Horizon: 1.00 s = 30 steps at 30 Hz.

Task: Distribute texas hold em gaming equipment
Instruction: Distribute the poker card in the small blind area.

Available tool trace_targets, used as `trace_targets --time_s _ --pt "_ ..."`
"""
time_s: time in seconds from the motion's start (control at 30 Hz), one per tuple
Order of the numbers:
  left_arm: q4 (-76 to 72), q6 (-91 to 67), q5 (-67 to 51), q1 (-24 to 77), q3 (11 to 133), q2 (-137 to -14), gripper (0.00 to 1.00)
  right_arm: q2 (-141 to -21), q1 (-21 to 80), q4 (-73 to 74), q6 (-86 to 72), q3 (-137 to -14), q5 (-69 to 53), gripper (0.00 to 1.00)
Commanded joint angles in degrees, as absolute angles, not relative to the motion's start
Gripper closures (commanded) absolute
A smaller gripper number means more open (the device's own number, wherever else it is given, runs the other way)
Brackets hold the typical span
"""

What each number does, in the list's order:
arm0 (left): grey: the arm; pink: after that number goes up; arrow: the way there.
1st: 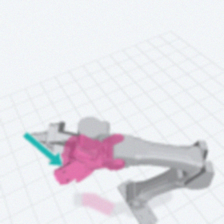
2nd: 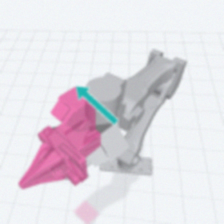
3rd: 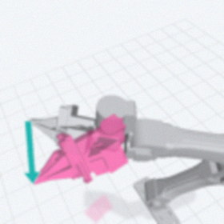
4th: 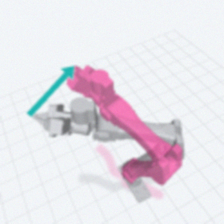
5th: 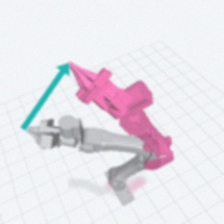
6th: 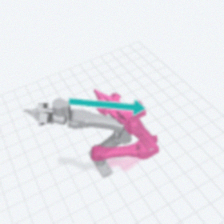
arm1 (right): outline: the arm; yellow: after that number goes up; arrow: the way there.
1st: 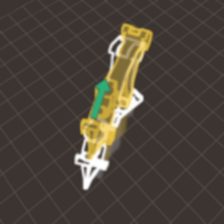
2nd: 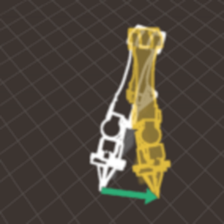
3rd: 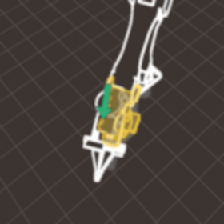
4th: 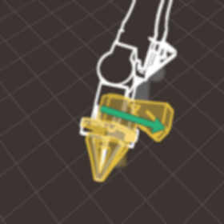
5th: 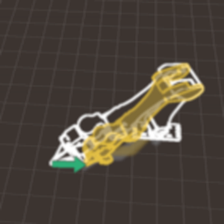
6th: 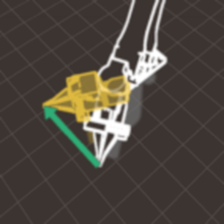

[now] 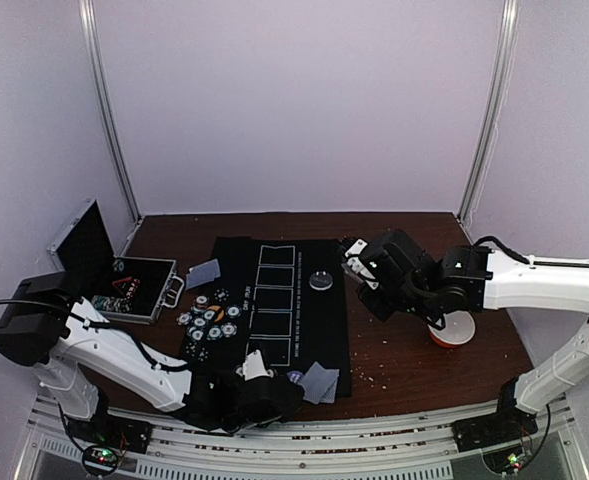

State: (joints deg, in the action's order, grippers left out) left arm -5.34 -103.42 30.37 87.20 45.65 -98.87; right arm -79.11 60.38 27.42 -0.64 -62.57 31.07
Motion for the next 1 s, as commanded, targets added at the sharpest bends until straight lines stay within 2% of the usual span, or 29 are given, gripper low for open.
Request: trace_targets --time_s 0.0,0.17,0.3,0.37,0.57,0.77,0.87,0.97 --pt "-5.6 -100.2 26.1 86.9 47.7 -98.8 0.85 -77.6 60.6 27.8 -0.2 -62.0 32.2 0.57" --pt "-4.4 -100.2 25.2 86.9 47.2 -97.7 0.83 -77.6 60.6 28.1 -0.2 -62.2 32.0 0.57" --pt "-3.9 -101.3 24.9 86.9 46.0 -96.6 0.69 -77.7 60.6 27.9 0.0 -62.2 31.8 0.56" --pt "-3.6 -101.7 24.6 86.9 45.7 -96.4 0.65 -78.0 60.5 27.8 0.1 -62.3 31.8 0.56" --pt "0.7 -103.3 27.3 86.9 43.4 -91.4 0.62 -78.6 60.6 28.3 0.6 -63.2 31.1 0.57" --pt "5.4 -92.9 32.5 86.9 46.1 -87.0 0.60 -79.6 60.6 28.4 1.3 -64.2 30.7 0.56" --pt "8.5 -83.6 35.5 86.3 48.4 -82.4 0.53 -79.8 60.6 28.4 2.8 -64.5 29.2 0.56" --pt "2.7 -74.5 29.5 80.7 42.9 -72.8 0.49 -79.3 60.8 27.6 6.1 -64.5 25.6 0.57"
